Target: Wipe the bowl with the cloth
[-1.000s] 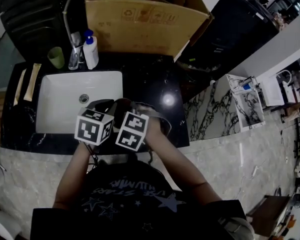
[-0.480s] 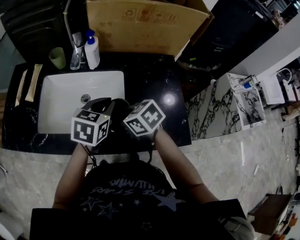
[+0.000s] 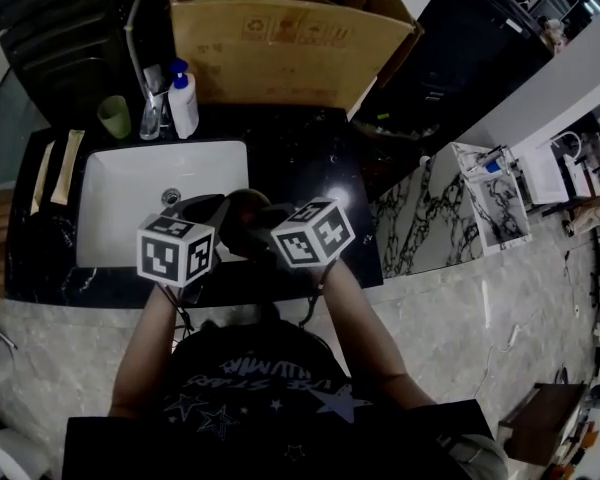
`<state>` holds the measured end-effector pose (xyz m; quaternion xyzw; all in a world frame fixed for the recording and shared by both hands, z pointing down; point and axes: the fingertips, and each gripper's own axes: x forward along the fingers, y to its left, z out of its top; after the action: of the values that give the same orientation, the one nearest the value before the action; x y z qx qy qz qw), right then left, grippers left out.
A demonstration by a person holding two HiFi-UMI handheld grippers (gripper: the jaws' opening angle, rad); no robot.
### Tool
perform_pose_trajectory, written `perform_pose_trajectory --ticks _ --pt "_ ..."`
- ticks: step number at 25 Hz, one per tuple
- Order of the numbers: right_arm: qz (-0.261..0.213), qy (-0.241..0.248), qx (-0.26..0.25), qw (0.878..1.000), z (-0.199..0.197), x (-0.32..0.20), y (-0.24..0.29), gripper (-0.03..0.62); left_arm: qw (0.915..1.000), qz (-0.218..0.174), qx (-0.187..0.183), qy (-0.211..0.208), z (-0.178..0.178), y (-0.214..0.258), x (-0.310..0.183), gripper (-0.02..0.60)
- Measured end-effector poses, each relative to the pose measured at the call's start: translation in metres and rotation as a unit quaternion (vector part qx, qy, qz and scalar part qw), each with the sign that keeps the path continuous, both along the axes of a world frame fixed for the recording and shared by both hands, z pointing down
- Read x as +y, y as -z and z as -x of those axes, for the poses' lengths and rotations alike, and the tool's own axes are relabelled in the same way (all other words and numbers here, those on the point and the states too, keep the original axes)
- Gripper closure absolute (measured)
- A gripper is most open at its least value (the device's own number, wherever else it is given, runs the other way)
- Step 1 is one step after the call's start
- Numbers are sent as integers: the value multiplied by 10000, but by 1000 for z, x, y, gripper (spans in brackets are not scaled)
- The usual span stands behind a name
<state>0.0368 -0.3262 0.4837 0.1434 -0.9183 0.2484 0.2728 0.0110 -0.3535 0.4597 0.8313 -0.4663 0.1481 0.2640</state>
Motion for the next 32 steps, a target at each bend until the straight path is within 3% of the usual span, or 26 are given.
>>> perform_pose_trajectory --ticks 5,9,14,16,18,20,23,26,29,32 --pt "67 -303 -533 9981 -13 -3 14 545 9998 154 -20 153 9 -11 0 555" --pt "-141 -700 -822 9941 -47 -16 38 545 9978 222 349 523 28 -11 -5 555" --pt "248 -1544 -800 9845 -90 -31 25 545 9900 -231 950 1013 52 22 -15 564" --pt "476 -1643 -807 9820 -85 -26 9 545 9855 -469 1265 1033 53 44 -15 565" --pt "750 -1525 -1182 9783 -62 -16 5 545 9823 -655 1471 959 48 62 -16 565" --pt "1179 -1315 -1840 9669 -29 -5 10 545 9789 -763 1672 895 42 74 -18 565" --pt "1863 -1020 -2672 9399 14 10 23 545 9701 -883 2071 909 34 85 -21 565" --pt "2027 -962 -3276 9178 32 8 39 545 9640 -842 2331 960 29 84 -20 565" --pt "2219 -941 -3797 8931 34 2 50 545 9658 -776 2252 1026 32 78 -18 565" --pt "2539 -1017 -3826 8825 31 4 44 545 9690 -779 2080 1078 36 70 -19 565"
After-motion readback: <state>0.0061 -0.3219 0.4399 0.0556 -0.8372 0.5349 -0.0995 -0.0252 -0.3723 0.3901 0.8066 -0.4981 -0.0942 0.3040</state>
